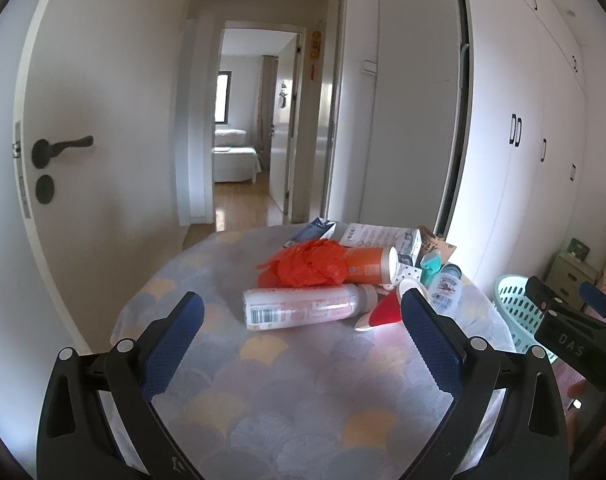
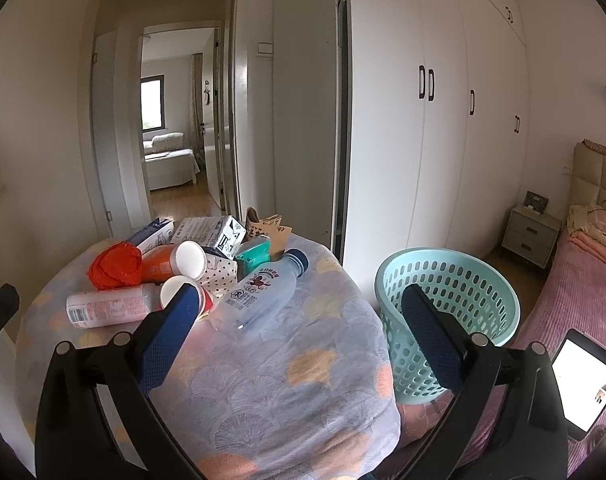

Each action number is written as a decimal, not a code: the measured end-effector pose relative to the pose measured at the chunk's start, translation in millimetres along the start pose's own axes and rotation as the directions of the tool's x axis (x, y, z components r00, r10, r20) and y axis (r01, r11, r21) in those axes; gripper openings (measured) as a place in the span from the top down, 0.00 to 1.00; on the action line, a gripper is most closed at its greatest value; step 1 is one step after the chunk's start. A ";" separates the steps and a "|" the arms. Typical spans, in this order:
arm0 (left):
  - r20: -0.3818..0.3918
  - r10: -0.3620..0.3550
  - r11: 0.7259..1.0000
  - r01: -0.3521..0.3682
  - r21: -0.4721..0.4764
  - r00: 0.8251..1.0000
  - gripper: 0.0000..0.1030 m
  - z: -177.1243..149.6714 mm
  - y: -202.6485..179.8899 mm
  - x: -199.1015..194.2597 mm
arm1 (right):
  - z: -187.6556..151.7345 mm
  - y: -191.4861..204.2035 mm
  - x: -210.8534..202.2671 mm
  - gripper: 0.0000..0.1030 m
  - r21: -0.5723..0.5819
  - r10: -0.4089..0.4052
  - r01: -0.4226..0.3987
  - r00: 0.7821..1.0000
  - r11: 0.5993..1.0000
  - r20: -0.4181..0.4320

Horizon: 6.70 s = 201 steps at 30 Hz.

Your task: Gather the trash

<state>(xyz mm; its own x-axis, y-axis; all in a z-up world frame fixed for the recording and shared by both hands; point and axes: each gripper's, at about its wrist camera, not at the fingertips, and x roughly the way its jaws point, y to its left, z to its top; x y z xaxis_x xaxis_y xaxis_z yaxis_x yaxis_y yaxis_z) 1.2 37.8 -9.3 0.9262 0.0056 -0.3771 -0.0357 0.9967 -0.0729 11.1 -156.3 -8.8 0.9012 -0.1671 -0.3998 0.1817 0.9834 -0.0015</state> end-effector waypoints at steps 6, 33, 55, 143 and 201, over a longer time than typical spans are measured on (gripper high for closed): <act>-0.002 0.001 1.000 -0.001 0.004 1.000 0.07 -2.3 1.2 1.0 | 0.4 0.9 1.2 0.06 -0.003 0.002 -0.002 1.000 1.000 -0.003; -0.186 -0.077 0.997 0.071 -0.037 0.979 0.07 -2.1 67.4 70.3 | -6.2 21.8 38.1 0.42 -0.019 0.121 -0.124 0.986 0.992 -0.111; -0.441 -0.273 0.962 0.252 -0.107 0.855 0.33 6.1 89.2 207.8 | 9.0 82.3 143.6 0.42 -0.014 0.370 -0.405 0.849 0.914 -0.376; -0.635 -0.593 0.670 0.741 -0.048 0.495 0.54 -36.1 -355.6 233.8 | -21.6 -275.8 146.0 0.43 0.302 -0.162 0.323 0.875 0.897 -0.455; -0.339 -0.119 0.932 -0.013 -0.363 0.933 0.19 13.7 97.6 169.0 | 47.8 56.4 155.3 0.40 -0.005 0.437 -0.462 0.841 0.887 -0.319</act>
<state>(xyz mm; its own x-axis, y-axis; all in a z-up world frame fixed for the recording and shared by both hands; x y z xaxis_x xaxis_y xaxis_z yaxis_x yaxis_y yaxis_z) 159.3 137.1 -67.5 0.7416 -0.1404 -0.6559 -0.1821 0.8990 -0.3983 180.1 -130.1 -27.2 0.7119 0.3118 -0.6293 -0.2574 0.9495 0.1792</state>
